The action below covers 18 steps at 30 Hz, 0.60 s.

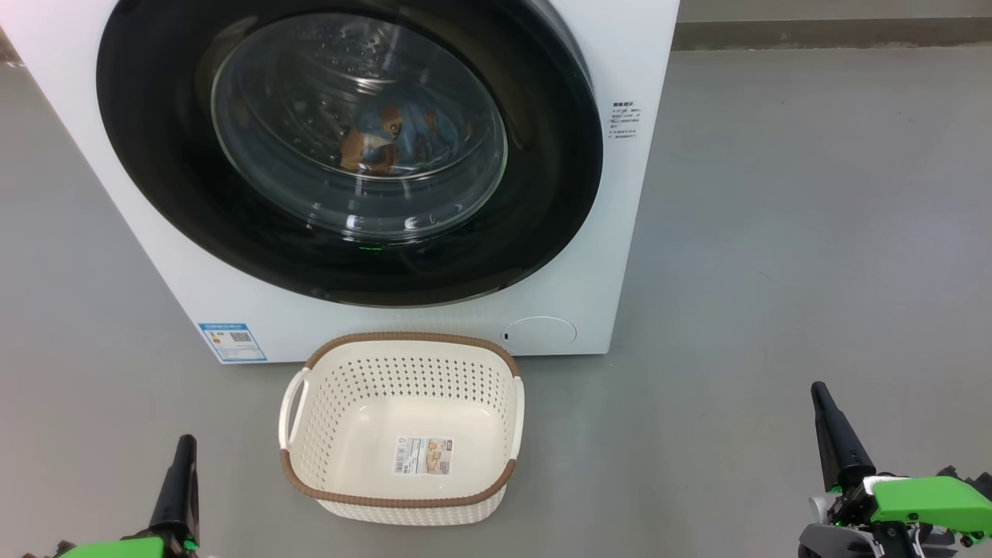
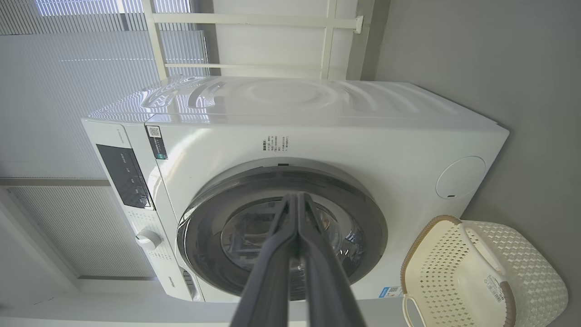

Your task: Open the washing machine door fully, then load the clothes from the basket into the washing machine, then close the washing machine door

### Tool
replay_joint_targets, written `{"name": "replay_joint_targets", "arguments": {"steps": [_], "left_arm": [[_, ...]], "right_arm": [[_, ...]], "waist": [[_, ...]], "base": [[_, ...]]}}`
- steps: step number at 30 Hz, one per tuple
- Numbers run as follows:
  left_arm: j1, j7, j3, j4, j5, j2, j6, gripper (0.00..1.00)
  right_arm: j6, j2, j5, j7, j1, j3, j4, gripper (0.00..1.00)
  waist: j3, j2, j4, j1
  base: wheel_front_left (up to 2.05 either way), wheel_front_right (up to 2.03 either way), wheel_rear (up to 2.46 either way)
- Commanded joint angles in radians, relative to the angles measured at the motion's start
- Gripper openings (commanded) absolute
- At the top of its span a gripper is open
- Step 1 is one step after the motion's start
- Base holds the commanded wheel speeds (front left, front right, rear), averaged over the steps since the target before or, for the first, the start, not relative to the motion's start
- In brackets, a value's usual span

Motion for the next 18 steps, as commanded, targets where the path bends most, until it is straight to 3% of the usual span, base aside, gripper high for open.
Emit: {"name": "replay_joint_targets", "arguments": {"steps": [1, 18], "left_arm": [[-0.042, 0.008, 0.033, -0.018, 0.005, 0.011, -0.004, 0.00], [-0.042, 0.010, 0.036, -0.018, 0.007, 0.009, -0.004, 0.00]], "right_arm": [[-0.001, -0.001, -0.002, 0.006, -0.011, 0.024, -0.030, 0.00], [-0.001, 0.000, -0.002, 0.007, -0.011, 0.023, -0.030, 0.00]], "waist": [[0.000, 0.0000, 0.000, 0.0000], [0.000, 0.0000, 0.000, 0.0000]], "base": [[0.00, 0.00, 0.00], [0.00, 0.00, 0.00]]}}
